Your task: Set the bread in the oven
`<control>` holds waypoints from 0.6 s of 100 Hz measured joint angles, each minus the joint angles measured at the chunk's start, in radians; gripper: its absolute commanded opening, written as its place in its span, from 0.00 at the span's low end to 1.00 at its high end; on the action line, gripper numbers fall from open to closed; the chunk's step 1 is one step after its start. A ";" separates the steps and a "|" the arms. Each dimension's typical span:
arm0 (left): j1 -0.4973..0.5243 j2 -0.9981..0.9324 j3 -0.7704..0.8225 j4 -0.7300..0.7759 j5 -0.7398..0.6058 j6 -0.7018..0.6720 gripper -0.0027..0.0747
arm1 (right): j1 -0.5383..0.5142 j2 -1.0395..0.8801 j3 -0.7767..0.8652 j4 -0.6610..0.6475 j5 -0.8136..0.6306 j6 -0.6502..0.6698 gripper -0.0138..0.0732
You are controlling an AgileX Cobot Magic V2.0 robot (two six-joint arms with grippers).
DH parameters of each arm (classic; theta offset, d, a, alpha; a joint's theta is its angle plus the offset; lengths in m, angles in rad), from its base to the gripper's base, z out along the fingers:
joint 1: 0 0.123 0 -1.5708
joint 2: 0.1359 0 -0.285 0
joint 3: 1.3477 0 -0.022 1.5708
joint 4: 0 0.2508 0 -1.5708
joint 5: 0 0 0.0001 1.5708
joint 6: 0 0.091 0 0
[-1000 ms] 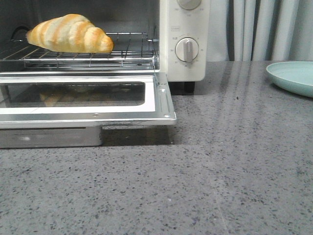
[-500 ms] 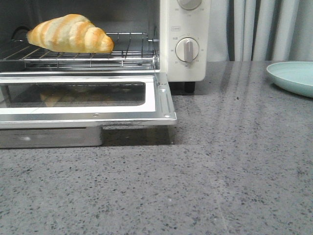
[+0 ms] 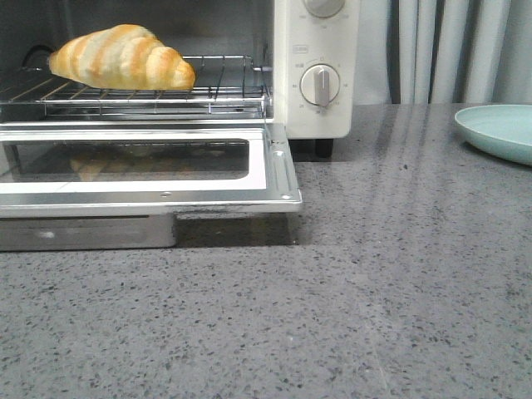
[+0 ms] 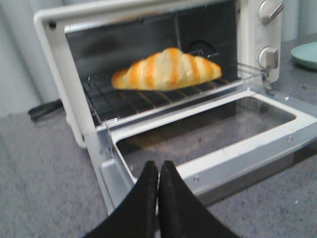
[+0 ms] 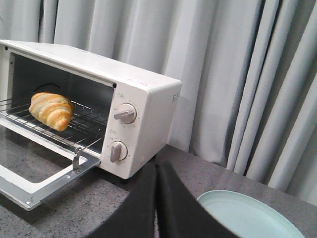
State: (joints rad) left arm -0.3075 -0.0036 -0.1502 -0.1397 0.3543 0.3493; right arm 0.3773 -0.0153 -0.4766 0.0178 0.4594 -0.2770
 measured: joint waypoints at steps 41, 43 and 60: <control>0.185 0.000 0.147 -0.008 0.011 -0.227 0.01 | 0.000 0.000 0.000 -0.001 0.000 0.000 0.10; 0.185 0.000 0.147 -0.010 0.011 -0.228 0.01 | 0.000 0.000 0.000 -0.001 0.000 0.000 0.10; 0.186 0.000 0.147 -0.014 0.007 -0.229 0.01 | 0.000 0.000 0.000 -0.001 0.000 0.000 0.10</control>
State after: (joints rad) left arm -0.1212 -0.0036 -0.0036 -0.1541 0.3614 0.1206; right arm 0.3773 -0.0153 -0.4766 0.0171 0.4594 -0.2770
